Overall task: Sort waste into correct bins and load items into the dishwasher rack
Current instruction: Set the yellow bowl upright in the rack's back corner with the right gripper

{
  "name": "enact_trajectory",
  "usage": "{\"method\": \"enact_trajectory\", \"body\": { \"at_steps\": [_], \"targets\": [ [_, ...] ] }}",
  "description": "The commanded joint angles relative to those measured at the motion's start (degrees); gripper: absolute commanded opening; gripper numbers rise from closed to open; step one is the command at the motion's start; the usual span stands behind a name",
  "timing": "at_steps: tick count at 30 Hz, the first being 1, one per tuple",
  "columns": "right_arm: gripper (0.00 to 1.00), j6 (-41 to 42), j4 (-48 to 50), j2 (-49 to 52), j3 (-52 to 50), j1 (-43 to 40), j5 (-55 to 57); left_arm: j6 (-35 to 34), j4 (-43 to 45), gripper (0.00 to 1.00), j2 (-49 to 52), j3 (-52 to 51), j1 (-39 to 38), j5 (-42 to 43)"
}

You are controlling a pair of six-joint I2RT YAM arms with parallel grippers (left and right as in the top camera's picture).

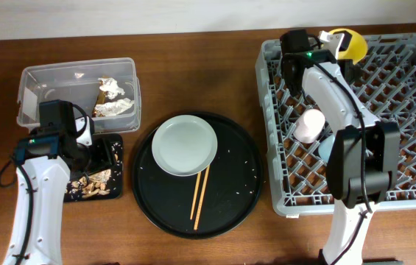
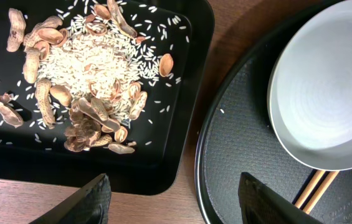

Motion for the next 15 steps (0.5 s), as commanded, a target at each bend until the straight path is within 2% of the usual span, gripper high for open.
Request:
{"method": "enact_trajectory", "body": {
  "at_steps": [1,2,3,4,6,8,9,12,15],
  "targets": [
    [0.04,1.1,-0.3,-0.8,0.2,-0.1,2.5,-0.7,0.1,0.65,-0.8,0.1,0.4,0.8],
    [0.05,1.1,-0.8,-1.6,0.2,-0.2,-2.6,-0.7,0.1,0.65,-0.8,0.1,0.4,0.9],
    [0.12,1.1,-0.7,-3.0,0.2,-0.9,-10.9,-0.8,0.1,0.65,-0.8,0.1,0.4,0.8],
    [0.18,1.1,-0.5,-5.6,1.0,-2.3,-24.4,-0.8,0.1,0.65,-0.8,0.1,0.4,0.9],
    [0.59,0.0,-0.1,-10.9,5.6,-6.9,-46.3,-0.8,0.5,0.65,-0.8,0.1,0.4,0.9],
    [0.64,-1.9,-0.7,-12.4,12.3,-13.5,-64.3,-0.8,0.5,0.65,-0.8,0.1,0.4,0.9],
    [0.71,-1.4,0.5,-12.4,13.0,-16.5,-72.7,-0.8,0.5,0.65,-0.8,0.1,0.4,0.9],
    [0.72,8.8,2.7,-9.0,13.0,-26.5,-93.7,-0.8,0.9,0.65,-0.8,0.1,0.4,0.9],
    [0.72,15.5,2.5,-5.7,13.0,-29.4,-92.1,-0.8,0.9,0.65,-0.8,0.1,0.4,0.9]
  ]
}}
